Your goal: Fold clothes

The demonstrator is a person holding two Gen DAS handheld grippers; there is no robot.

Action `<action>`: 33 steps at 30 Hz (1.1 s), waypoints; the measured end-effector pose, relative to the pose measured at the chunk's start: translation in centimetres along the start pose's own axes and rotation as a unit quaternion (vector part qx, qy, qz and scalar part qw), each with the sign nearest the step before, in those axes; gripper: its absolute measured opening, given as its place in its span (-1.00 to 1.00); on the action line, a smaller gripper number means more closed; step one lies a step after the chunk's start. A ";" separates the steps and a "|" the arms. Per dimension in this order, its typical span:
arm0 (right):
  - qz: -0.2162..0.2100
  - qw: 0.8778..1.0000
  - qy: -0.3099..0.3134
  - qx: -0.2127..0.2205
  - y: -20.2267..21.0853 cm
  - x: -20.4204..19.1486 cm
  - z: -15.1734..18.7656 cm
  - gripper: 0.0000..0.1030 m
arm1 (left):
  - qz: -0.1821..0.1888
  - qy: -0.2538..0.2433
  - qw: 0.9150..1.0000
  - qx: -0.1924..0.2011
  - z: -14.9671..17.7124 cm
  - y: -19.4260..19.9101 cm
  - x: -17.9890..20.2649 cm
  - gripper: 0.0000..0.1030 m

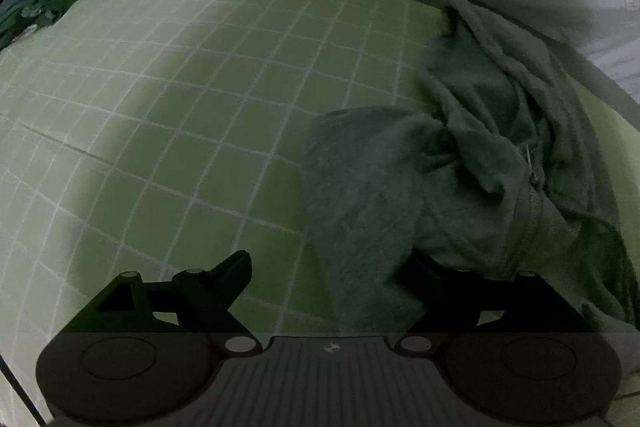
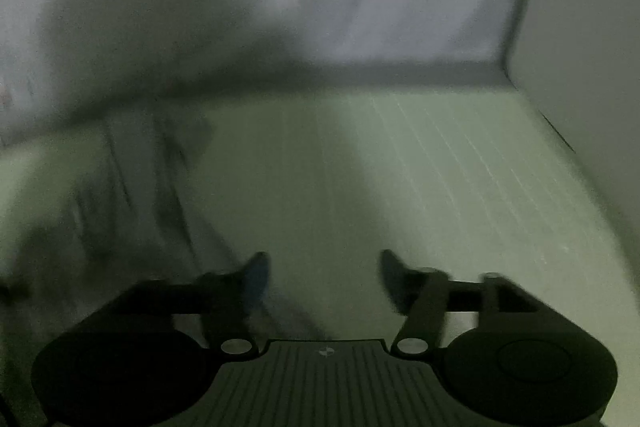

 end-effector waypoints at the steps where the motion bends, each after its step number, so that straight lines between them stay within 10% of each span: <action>1: -0.045 0.999 -0.002 0.009 -1.2 -1.2 -1.6 0.66 | 0.001 -0.001 1.000 0.004 0.0 0.4 0.0 0.68; 4: -0.145 0.989 0.019 -0.007 -5.2 -5.0 -3.8 0.96 | 0.010 0.000 1.000 0.016 0.1 1.5 -0.4 0.67; 11: -0.146 0.979 0.113 -0.081 -17.5 -12.2 -4.7 0.93 | 0.015 0.022 1.000 0.011 0.2 2.1 -2.1 0.68; 12: -0.157 0.977 0.114 -0.092 -18.5 -13.0 -4.6 0.64 | 0.015 0.022 1.000 0.012 0.2 2.1 -2.2 0.68; 13: -0.165 0.975 0.117 -0.096 -18.9 -13.4 -4.7 -0.87 | 0.015 0.022 1.000 0.012 0.1 2.1 -2.4 0.68; 18: -0.190 0.970 0.125 0.085 -8.9 -11.9 -9.5 -0.90 | 0.019 0.038 0.999 0.015 -0.5 1.9 -3.0 0.68; 22: -0.125 0.966 0.154 0.163 -5.7 -5.1 -10.4 -0.89 | 0.019 0.041 0.999 0.014 -1.3 1.3 -3.5 0.68; 27: 0.071 0.991 0.108 -0.021 -14.3 4.5 -6.0 -0.75 | 0.003 0.029 0.999 0.013 -2.4 0.4 -3.8 0.67; 31: 0.080 0.995 0.047 0.020 -11.1 2.3 -3.6 0.60 | 0.001 0.030 1.000 0.009 -2.8 -0.2 -4.0 0.68; 33: 0.031 0.997 0.048 0.042 -9.5 -1.1 -3.1 0.71 | 0.002 0.037 0.999 0.003 -2.9 -0.6 -4.2 0.68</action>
Point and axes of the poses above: each gripper's, at about its wrist camera, not at the fingertips, and y roughly against the way its jaws point, x to its right, z to its underside, the point moved 5 cm from there along -y, roughly the way its jaws point, and after that the axes turned 12 degrees about -z, right-handed, at the moved point
